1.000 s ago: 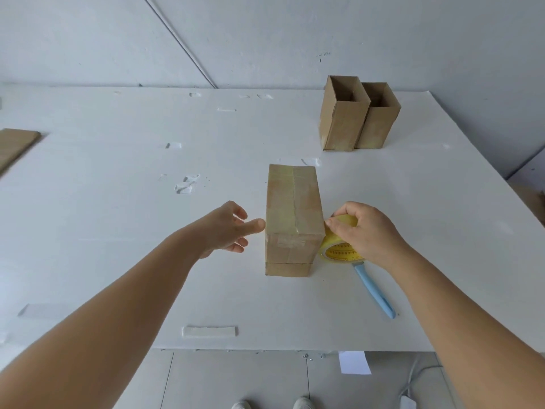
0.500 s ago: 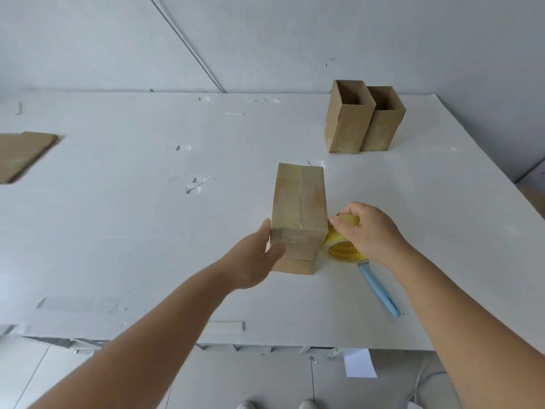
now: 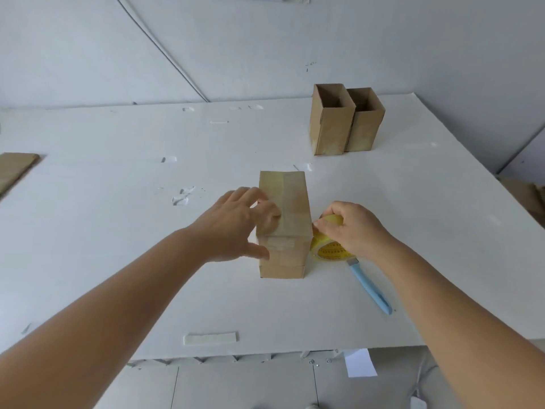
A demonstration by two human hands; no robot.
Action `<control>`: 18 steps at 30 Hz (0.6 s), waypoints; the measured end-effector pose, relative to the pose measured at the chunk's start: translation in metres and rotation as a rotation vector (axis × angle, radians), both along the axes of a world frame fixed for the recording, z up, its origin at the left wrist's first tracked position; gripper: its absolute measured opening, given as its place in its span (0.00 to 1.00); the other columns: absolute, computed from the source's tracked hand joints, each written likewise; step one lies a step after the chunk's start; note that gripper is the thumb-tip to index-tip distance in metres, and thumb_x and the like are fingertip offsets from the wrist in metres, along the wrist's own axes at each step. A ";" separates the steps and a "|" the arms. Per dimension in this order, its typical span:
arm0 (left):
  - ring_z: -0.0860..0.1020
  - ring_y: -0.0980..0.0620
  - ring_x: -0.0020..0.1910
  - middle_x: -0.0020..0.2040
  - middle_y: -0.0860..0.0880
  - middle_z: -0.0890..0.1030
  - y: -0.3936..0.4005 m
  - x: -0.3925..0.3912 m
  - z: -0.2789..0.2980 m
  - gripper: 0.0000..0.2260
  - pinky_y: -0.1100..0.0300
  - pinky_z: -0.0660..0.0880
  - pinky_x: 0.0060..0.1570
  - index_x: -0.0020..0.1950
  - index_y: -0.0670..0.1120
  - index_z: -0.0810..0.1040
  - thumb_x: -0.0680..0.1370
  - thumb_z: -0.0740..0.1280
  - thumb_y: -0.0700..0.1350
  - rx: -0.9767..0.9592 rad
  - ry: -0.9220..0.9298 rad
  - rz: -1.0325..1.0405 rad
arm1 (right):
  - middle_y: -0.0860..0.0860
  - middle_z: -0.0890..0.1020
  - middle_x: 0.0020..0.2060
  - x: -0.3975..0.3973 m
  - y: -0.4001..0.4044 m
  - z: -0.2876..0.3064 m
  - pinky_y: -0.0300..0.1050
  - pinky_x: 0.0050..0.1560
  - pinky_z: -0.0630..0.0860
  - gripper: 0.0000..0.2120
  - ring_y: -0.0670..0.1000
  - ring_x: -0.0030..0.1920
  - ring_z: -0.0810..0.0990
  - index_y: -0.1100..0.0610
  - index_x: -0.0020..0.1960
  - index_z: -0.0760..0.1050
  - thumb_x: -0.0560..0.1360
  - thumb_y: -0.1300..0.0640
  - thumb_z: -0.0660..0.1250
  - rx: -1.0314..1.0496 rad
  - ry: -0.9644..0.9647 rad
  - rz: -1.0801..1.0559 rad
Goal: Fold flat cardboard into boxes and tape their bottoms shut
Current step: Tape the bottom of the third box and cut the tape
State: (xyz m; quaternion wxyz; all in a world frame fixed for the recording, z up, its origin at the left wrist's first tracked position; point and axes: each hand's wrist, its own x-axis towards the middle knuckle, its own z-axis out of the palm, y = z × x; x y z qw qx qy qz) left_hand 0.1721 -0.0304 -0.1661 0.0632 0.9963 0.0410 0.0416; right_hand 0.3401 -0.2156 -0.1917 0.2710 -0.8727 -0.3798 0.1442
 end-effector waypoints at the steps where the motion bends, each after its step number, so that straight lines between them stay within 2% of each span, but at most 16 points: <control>1: 0.61 0.52 0.68 0.67 0.54 0.66 -0.002 0.006 0.005 0.31 0.62 0.52 0.65 0.68 0.55 0.68 0.68 0.71 0.64 0.027 -0.017 -0.031 | 0.47 0.77 0.43 0.000 0.001 0.002 0.47 0.48 0.73 0.11 0.52 0.47 0.76 0.49 0.48 0.77 0.73 0.42 0.66 0.005 0.003 0.008; 3: 0.57 0.53 0.71 0.71 0.54 0.64 -0.010 0.025 0.012 0.33 0.61 0.49 0.67 0.71 0.54 0.65 0.70 0.65 0.67 0.041 -0.007 -0.101 | 0.47 0.77 0.43 0.000 0.002 0.005 0.49 0.51 0.74 0.10 0.52 0.48 0.76 0.48 0.47 0.77 0.73 0.43 0.67 0.003 0.007 0.014; 6: 0.48 0.55 0.76 0.77 0.56 0.57 -0.024 0.054 0.012 0.35 0.55 0.46 0.72 0.77 0.54 0.55 0.74 0.58 0.68 0.067 0.122 -0.172 | 0.48 0.79 0.44 0.002 0.005 0.008 0.52 0.53 0.73 0.10 0.52 0.49 0.76 0.49 0.48 0.77 0.73 0.43 0.67 0.001 0.014 0.047; 8: 0.48 0.55 0.77 0.76 0.55 0.59 -0.029 0.063 0.003 0.34 0.55 0.45 0.73 0.77 0.54 0.55 0.75 0.57 0.67 0.082 0.169 -0.169 | 0.48 0.79 0.45 0.006 0.006 0.006 0.52 0.53 0.74 0.11 0.52 0.49 0.77 0.50 0.49 0.78 0.72 0.43 0.66 0.013 0.015 0.063; 10: 0.48 0.56 0.77 0.74 0.56 0.62 -0.029 0.063 -0.006 0.33 0.56 0.44 0.72 0.77 0.54 0.57 0.75 0.57 0.67 0.048 0.146 -0.128 | 0.45 0.78 0.48 0.013 0.002 -0.001 0.48 0.52 0.74 0.14 0.49 0.50 0.76 0.48 0.54 0.76 0.72 0.42 0.66 0.028 0.056 0.057; 12: 0.49 0.56 0.76 0.73 0.56 0.63 -0.026 0.059 -0.011 0.32 0.57 0.43 0.71 0.76 0.56 0.58 0.75 0.56 0.68 0.006 0.100 -0.084 | 0.42 0.76 0.52 0.021 -0.009 -0.006 0.42 0.50 0.73 0.22 0.45 0.53 0.75 0.45 0.60 0.72 0.70 0.39 0.66 0.071 0.199 0.044; 14: 0.49 0.56 0.76 0.72 0.58 0.65 -0.023 0.056 -0.012 0.33 0.58 0.43 0.70 0.75 0.56 0.61 0.73 0.52 0.71 -0.035 0.078 -0.037 | 0.42 0.76 0.54 0.027 -0.021 -0.014 0.37 0.50 0.72 0.24 0.42 0.56 0.75 0.44 0.60 0.70 0.67 0.36 0.66 0.174 0.394 0.038; 16: 0.49 0.56 0.76 0.70 0.59 0.65 -0.025 0.055 -0.011 0.37 0.58 0.43 0.69 0.73 0.57 0.63 0.70 0.46 0.74 -0.069 0.091 -0.011 | 0.44 0.78 0.54 0.031 -0.025 -0.023 0.37 0.54 0.71 0.21 0.41 0.57 0.75 0.42 0.57 0.71 0.67 0.36 0.65 0.260 0.513 0.020; 18: 0.49 0.56 0.76 0.69 0.60 0.66 -0.029 0.056 -0.013 0.37 0.59 0.42 0.69 0.72 0.59 0.65 0.69 0.44 0.75 -0.049 0.091 0.016 | 0.46 0.79 0.49 0.033 -0.019 -0.030 0.41 0.53 0.72 0.16 0.45 0.52 0.77 0.43 0.52 0.74 0.70 0.36 0.61 0.325 0.568 -0.042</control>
